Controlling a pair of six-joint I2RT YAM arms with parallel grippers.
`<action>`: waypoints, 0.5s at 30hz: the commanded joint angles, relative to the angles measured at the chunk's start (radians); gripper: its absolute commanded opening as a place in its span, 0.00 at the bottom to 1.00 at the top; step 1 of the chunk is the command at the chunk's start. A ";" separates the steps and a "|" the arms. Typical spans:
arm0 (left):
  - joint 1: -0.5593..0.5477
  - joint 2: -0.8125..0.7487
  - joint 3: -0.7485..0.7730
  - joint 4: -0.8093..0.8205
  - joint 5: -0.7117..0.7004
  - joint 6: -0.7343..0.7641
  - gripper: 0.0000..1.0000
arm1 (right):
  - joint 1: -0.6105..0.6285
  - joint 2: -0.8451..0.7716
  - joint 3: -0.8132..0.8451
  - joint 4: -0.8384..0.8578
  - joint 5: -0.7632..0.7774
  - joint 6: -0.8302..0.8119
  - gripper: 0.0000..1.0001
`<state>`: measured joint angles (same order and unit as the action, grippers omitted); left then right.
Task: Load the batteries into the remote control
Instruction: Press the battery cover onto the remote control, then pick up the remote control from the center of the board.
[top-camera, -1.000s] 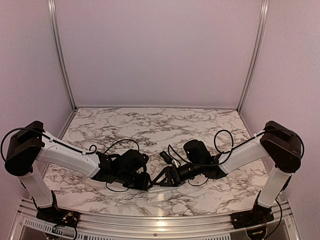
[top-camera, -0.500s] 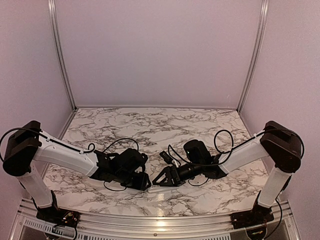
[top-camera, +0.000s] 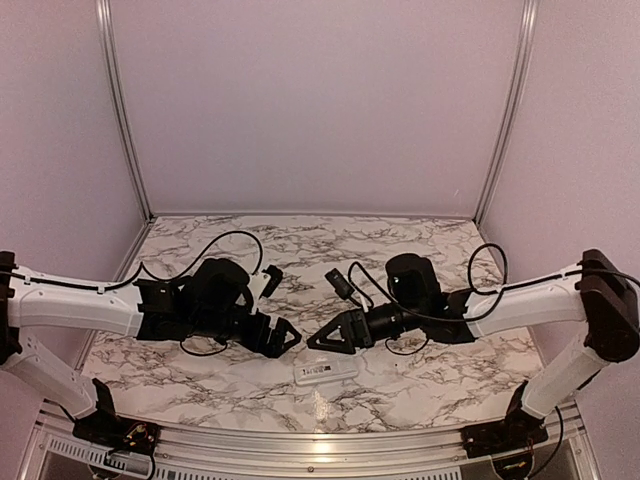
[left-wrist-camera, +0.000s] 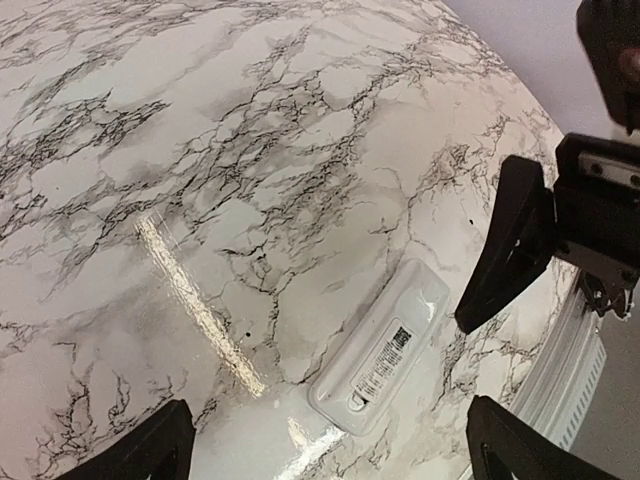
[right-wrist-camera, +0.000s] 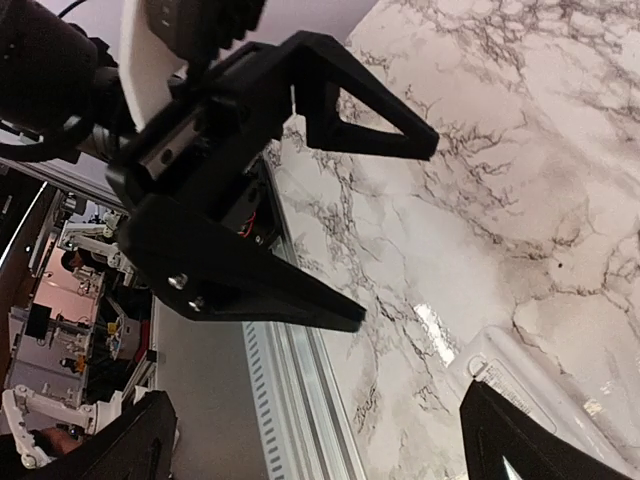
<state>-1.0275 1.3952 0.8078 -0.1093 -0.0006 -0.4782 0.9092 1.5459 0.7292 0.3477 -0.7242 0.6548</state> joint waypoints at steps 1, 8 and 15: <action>0.001 0.053 0.073 -0.077 0.072 0.234 0.99 | -0.018 -0.150 0.045 -0.120 0.107 -0.157 0.99; -0.014 0.147 0.197 -0.228 0.125 0.501 0.99 | -0.122 -0.496 -0.072 -0.184 0.295 -0.241 0.99; -0.044 0.323 0.302 -0.307 0.105 0.660 0.96 | -0.183 -0.732 -0.097 -0.373 0.531 -0.286 0.99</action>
<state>-1.0531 1.6352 1.0569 -0.3141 0.1043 0.0376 0.7437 0.8772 0.6361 0.1303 -0.3565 0.4267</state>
